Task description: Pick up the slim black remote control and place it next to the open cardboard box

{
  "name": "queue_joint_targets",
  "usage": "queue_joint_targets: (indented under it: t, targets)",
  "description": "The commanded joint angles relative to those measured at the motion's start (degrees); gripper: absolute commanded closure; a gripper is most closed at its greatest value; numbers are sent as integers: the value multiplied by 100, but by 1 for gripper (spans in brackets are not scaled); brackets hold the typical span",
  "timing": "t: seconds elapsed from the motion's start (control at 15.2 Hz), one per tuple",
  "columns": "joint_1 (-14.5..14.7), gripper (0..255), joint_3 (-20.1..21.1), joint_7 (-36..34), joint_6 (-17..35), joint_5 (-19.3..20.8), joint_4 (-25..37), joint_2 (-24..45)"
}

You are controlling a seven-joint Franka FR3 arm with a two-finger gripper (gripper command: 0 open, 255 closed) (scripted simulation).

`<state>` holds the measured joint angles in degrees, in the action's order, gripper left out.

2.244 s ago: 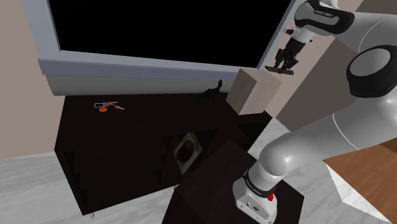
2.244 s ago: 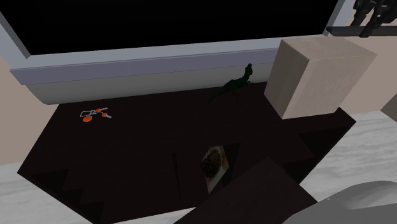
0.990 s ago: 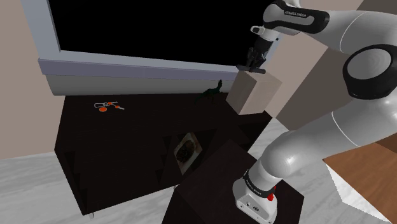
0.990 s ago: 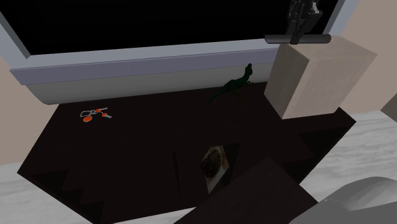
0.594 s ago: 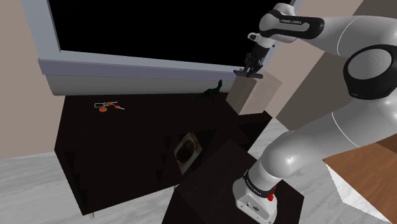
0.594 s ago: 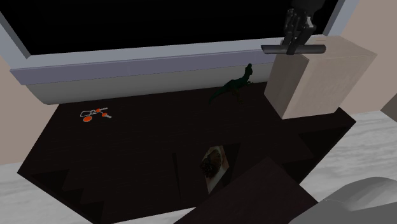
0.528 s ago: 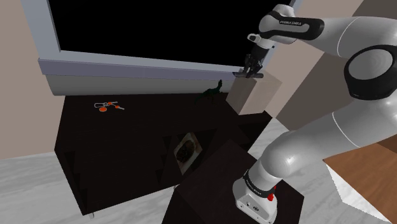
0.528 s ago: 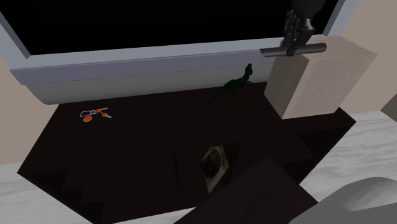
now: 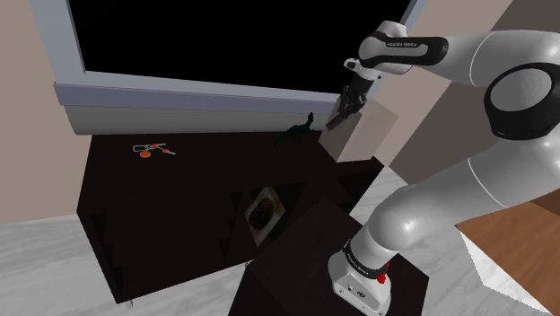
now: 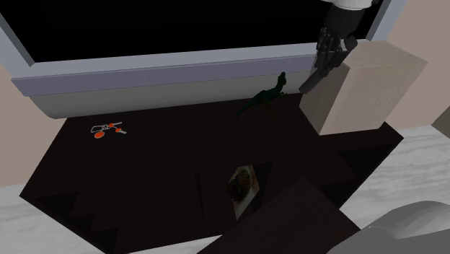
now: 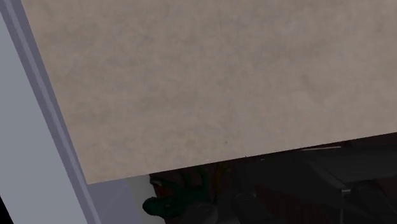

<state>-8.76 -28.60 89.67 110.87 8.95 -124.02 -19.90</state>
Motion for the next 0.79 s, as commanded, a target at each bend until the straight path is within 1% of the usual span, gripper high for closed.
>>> queue_joint_targets:
  t: [0.0, 0.73]
  targets:
    - [-2, 255, -27, -1, 186, -2, -162, 46]
    - [-15, 255, -159, 55, 1063, -25, -828, 269]
